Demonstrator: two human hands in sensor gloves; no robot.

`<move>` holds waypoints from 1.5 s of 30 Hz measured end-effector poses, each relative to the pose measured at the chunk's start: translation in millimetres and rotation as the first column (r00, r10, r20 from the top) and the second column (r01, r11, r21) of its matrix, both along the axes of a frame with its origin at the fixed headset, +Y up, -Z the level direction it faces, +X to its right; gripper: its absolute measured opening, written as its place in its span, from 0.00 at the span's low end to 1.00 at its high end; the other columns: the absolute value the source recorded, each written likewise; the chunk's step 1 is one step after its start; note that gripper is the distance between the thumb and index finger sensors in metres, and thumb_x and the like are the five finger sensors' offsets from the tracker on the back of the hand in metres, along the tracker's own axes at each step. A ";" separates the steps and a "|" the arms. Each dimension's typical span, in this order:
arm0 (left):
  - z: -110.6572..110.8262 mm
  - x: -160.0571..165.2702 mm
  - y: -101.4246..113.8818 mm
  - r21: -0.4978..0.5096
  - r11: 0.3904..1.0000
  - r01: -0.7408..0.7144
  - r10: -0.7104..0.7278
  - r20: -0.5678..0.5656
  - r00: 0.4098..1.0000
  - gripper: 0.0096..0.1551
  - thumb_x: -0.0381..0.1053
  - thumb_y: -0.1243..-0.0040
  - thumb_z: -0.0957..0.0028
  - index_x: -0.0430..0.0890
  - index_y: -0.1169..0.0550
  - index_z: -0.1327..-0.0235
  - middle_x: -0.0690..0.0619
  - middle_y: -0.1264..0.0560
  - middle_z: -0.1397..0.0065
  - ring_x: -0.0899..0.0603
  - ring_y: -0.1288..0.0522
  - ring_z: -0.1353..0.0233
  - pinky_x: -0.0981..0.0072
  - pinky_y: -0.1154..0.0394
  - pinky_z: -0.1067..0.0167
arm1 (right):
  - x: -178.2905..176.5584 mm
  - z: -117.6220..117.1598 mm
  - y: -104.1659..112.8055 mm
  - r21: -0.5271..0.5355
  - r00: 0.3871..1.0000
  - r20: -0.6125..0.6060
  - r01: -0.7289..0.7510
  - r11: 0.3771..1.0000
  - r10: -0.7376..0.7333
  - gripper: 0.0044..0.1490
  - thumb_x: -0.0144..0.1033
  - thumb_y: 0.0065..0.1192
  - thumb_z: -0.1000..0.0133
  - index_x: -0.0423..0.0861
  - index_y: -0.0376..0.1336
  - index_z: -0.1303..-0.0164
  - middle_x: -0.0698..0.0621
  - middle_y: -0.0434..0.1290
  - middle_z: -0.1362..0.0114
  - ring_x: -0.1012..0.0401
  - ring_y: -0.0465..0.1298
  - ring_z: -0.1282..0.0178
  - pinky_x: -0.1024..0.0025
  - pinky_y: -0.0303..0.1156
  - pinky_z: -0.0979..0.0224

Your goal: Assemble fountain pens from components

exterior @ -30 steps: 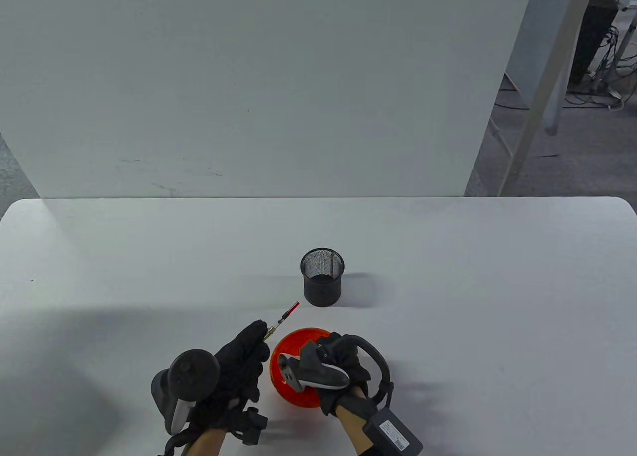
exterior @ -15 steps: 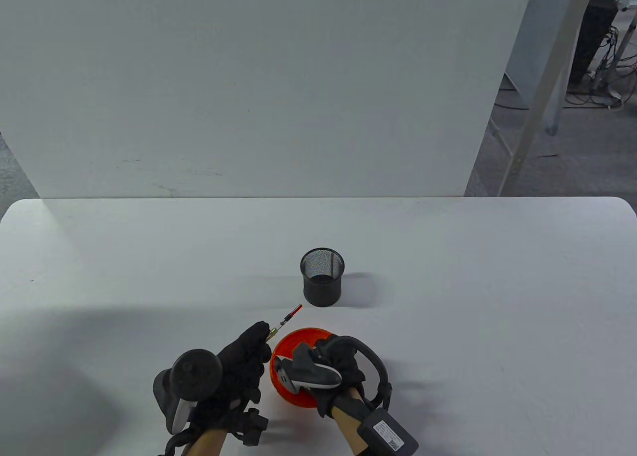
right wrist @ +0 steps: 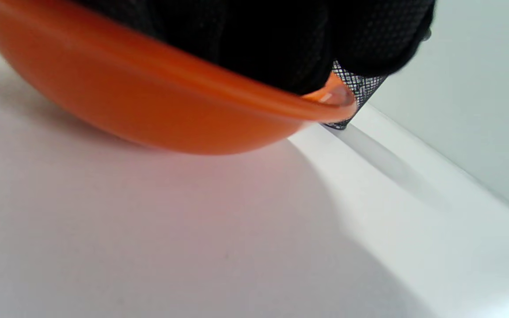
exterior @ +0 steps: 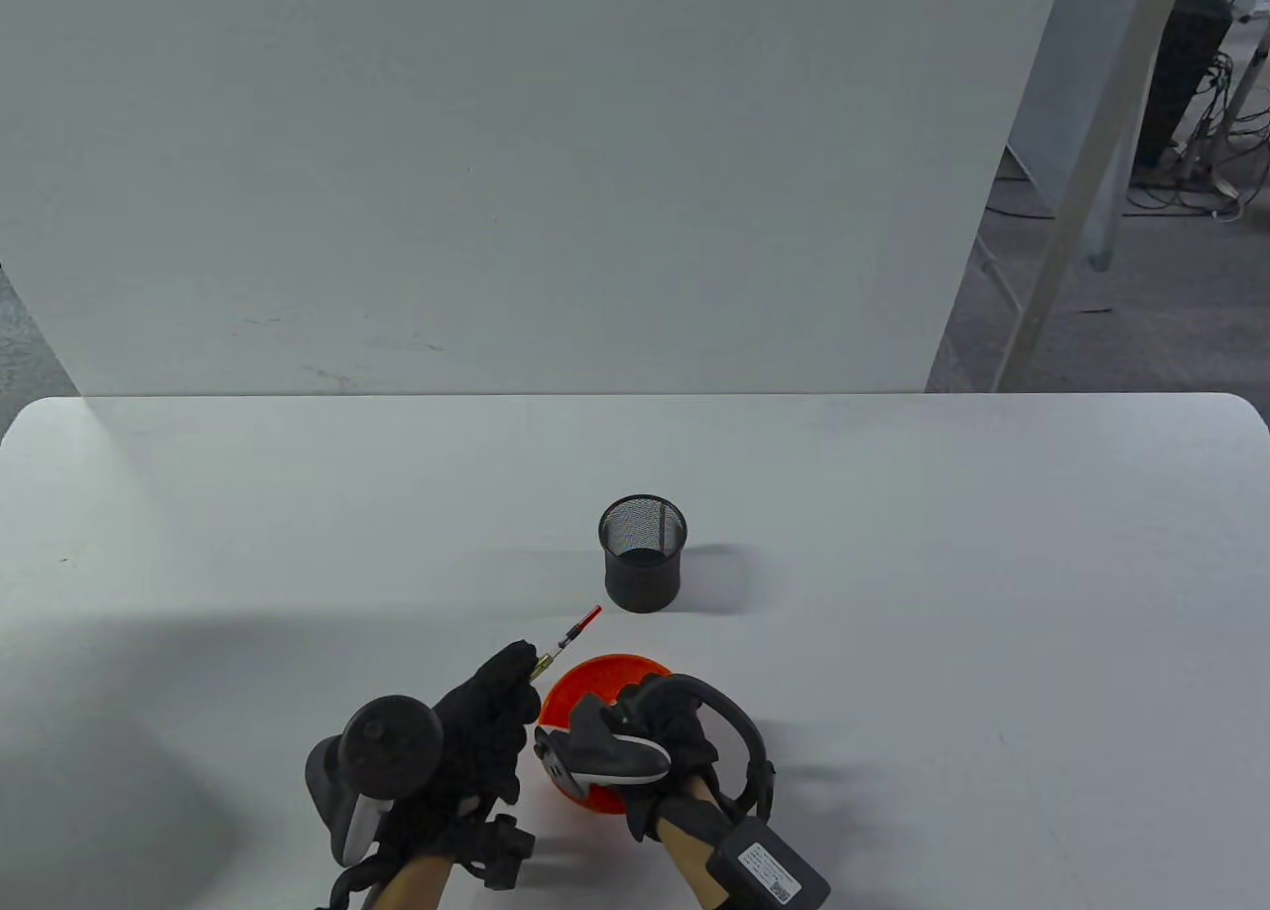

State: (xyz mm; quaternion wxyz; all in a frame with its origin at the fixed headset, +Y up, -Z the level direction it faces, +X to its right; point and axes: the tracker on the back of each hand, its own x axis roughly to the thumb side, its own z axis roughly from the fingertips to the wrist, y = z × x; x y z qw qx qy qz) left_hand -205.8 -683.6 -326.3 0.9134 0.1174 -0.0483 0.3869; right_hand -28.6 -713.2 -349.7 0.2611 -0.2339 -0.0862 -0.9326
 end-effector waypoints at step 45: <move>5.2 10.8 1.6 0.048 0.997 0.059 -0.064 0.105 0.992 0.25 0.58 0.48 0.44 0.64 0.26 0.33 0.60 0.18 0.42 0.53 0.14 0.52 0.57 0.19 0.47 | 138.1 26.5 55.5 0.293 0.336 0.000 0.901 0.321 -0.942 0.27 0.38 0.61 0.45 0.53 0.70 0.33 0.44 0.71 0.31 0.57 0.79 0.46 0.51 0.78 0.34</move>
